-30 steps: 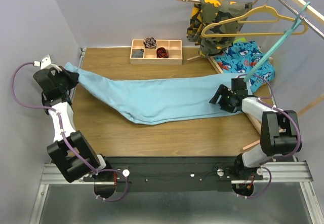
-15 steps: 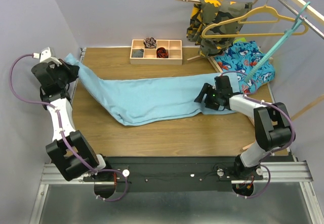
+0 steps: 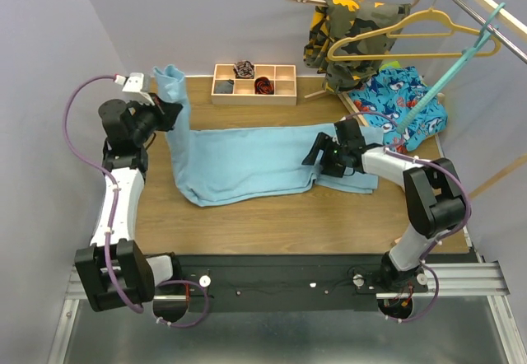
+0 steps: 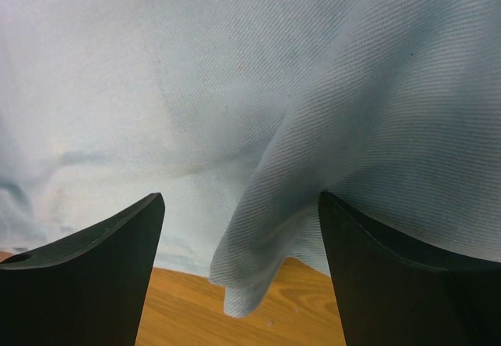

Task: Place the trousers on the hanger
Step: Fold the trousers at the center of the board.

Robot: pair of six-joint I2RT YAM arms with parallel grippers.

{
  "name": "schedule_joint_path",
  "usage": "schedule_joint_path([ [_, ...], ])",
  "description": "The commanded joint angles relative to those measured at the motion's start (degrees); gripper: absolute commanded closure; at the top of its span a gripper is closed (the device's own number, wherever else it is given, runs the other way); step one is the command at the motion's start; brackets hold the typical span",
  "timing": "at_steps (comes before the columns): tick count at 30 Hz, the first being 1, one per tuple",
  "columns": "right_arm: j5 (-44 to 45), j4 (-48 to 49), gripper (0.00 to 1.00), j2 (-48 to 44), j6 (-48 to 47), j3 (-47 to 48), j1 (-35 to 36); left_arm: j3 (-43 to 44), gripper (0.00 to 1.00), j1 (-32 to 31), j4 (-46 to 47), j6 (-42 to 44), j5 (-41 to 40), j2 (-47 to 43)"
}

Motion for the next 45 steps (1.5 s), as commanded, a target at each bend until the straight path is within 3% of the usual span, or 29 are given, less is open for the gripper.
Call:
schedule_joint_path([
  [1,1.86,-12.57,0.12,-3.52,2.99,2.55,1.15,-2.51,1.00,-6.13,5.04,1.11,-0.05,-4.12],
  [4,9.67,-17.67,0.11,-5.38,3.43,5.10,1.15,-3.91,1.00,-10.60,4.95,1.46,-2.59,-5.09],
  [8,11.11,-20.42,0.10,-11.25,3.16,5.55,1.15,-5.41,1.00,-18.59,5.21,0.32,-7.95,-5.80],
  [11,6.64,-20.42,0.06,-13.29,5.35,7.04,1.15,-6.55,1.00,-25.36,5.57,-1.00,-14.45,-6.06],
  [12,4.98,-20.24,0.00,-14.07,6.41,7.48,1.15,-6.99,1.00,-26.79,5.83,-1.61,-17.42,-5.89],
  [17,-9.25,-11.13,0.00,-15.84,16.07,5.82,1.15,-9.10,1.00,-37.16,6.36,-3.20,-25.00,-3.35],
  [22,-11.65,-2.15,0.00,-18.47,28.09,2.48,1.15,-8.40,1.00,-46.55,5.22,-3.02,-31.16,1.57],
  [31,-18.07,17.72,0.00,-16.54,41.56,-6.48,1.15,-6.82,1.00,-53.60,3.72,-2.41,-35.91,5.98],
  [40,-21.93,18.26,0.00,-10.49,40.18,-5.53,1.85,-6.29,1.00,-60.98,4.43,0.49,-40.04,10.10],
  [45,-23.96,12.03,0.00,-7.67,36.66,-4.39,2.20,-4.97,1.00,-62.04,3.72,1.81,-43.72,11.16],
])
